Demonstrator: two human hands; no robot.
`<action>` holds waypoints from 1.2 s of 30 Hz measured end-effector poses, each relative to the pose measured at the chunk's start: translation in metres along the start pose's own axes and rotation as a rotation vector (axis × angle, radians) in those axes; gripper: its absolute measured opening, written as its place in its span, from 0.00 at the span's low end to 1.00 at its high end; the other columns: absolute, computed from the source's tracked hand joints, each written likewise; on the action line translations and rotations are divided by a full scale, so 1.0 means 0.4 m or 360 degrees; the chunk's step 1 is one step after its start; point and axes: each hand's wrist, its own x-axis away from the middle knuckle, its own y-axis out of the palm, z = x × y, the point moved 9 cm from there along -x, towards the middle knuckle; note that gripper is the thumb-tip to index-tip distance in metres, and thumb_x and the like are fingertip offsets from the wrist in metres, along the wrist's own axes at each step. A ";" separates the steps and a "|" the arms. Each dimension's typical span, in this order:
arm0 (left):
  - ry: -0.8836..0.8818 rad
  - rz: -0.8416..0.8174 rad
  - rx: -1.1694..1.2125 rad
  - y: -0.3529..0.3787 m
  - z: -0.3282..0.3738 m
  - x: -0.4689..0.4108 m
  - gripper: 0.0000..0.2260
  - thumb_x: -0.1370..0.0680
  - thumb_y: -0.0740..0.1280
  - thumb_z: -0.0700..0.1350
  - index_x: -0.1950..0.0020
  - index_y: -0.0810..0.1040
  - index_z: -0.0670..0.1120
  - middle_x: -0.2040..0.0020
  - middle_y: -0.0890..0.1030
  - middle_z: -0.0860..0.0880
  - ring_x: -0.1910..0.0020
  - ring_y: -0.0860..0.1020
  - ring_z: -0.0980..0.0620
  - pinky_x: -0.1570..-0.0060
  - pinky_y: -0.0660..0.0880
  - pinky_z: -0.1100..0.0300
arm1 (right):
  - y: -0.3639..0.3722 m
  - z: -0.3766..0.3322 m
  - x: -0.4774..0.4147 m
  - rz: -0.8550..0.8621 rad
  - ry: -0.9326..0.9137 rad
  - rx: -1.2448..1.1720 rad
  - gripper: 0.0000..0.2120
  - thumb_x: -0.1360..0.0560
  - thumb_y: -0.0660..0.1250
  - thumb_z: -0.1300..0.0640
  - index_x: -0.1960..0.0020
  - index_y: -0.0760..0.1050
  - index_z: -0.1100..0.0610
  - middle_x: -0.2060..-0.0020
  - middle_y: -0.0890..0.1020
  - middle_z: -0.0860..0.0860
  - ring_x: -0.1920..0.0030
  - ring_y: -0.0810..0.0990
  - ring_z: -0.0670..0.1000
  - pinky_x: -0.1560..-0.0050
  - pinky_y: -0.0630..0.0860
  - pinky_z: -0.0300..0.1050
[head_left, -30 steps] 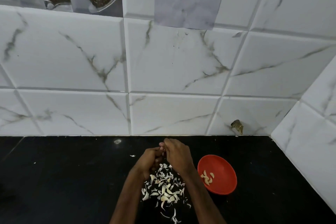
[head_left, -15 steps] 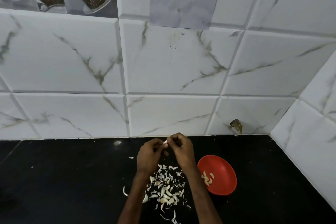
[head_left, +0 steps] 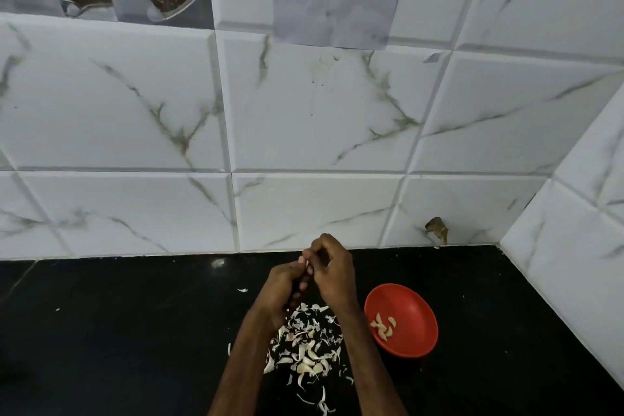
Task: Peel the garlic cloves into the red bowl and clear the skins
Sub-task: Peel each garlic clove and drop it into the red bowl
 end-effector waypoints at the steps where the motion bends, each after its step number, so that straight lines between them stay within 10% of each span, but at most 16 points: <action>1: 0.0168 0.0042 -0.0173 -0.005 0.027 0.003 0.17 0.14 0.59 0.46 0.62 0.77 0.47 0.73 0.73 0.52 0.76 0.66 0.58 0.75 0.62 0.66 | -0.004 0.014 0.003 0.0031 0.0103 -0.0086 0.09 0.22 0.69 0.60 0.59 0.73 0.55 0.66 0.80 0.47 0.65 0.80 0.43 0.62 0.76 0.40; 6: 0.0678 0.0326 -0.1412 -0.023 0.104 0.021 0.15 0.16 0.62 0.51 0.63 0.72 0.56 0.69 0.80 0.60 0.69 0.77 0.60 0.69 0.66 0.68 | 0.022 0.040 0.015 -0.0177 0.0360 0.0337 0.11 0.16 0.59 0.52 0.57 0.70 0.50 0.63 0.79 0.46 0.62 0.78 0.46 0.59 0.73 0.48; 11: 0.0774 0.0301 -0.1494 -0.037 0.120 0.023 0.14 0.16 0.62 0.51 0.62 0.74 0.56 0.70 0.80 0.59 0.66 0.78 0.59 0.66 0.67 0.65 | 0.036 -0.011 0.001 -0.0353 0.0132 0.0788 0.12 0.15 0.55 0.50 0.56 0.69 0.52 0.62 0.79 0.47 0.60 0.79 0.52 0.60 0.70 0.47; 18: 0.0832 0.0311 -0.1858 -0.044 0.128 0.026 0.09 0.16 0.60 0.52 0.55 0.74 0.55 0.62 0.79 0.56 0.61 0.77 0.57 0.59 0.75 0.56 | 0.054 0.014 0.009 -0.0381 0.0503 0.0320 0.20 0.15 0.56 0.53 0.61 0.77 0.59 0.66 0.79 0.52 0.66 0.75 0.47 0.59 0.70 0.47; 21: 0.0846 0.0391 -0.1795 -0.047 0.133 0.034 0.10 0.15 0.58 0.54 0.53 0.74 0.54 0.63 0.78 0.56 0.63 0.76 0.56 0.63 0.68 0.57 | 0.061 0.018 0.015 -0.0413 0.0651 0.0026 0.20 0.15 0.57 0.55 0.64 0.75 0.56 0.72 0.75 0.44 0.70 0.71 0.41 0.62 0.66 0.44; 29: 0.0504 0.0281 -0.0360 -0.065 0.109 0.029 0.19 0.14 0.58 0.45 0.65 0.72 0.43 0.73 0.68 0.53 0.71 0.64 0.54 0.67 0.62 0.56 | 0.046 -0.118 0.010 -0.0270 -0.0463 0.0903 0.10 0.16 0.60 0.55 0.52 0.76 0.57 0.61 0.82 0.51 0.62 0.77 0.50 0.63 0.66 0.43; 33: 0.0483 0.0193 -0.0532 -0.056 0.107 0.022 0.18 0.14 0.58 0.46 0.63 0.72 0.45 0.72 0.70 0.53 0.72 0.67 0.56 0.66 0.66 0.58 | 0.041 -0.133 0.018 -0.0198 -0.0601 0.1067 0.06 0.20 0.65 0.60 0.53 0.79 0.58 0.62 0.83 0.52 0.62 0.81 0.53 0.66 0.69 0.42; 36: 0.0671 0.0324 -0.1139 -0.068 0.131 0.032 0.15 0.15 0.59 0.50 0.61 0.74 0.50 0.69 0.77 0.52 0.70 0.74 0.54 0.64 0.70 0.57 | 0.056 -0.068 -0.003 -0.0337 0.0007 0.0722 0.19 0.15 0.58 0.52 0.62 0.77 0.55 0.68 0.80 0.51 0.67 0.76 0.50 0.63 0.67 0.44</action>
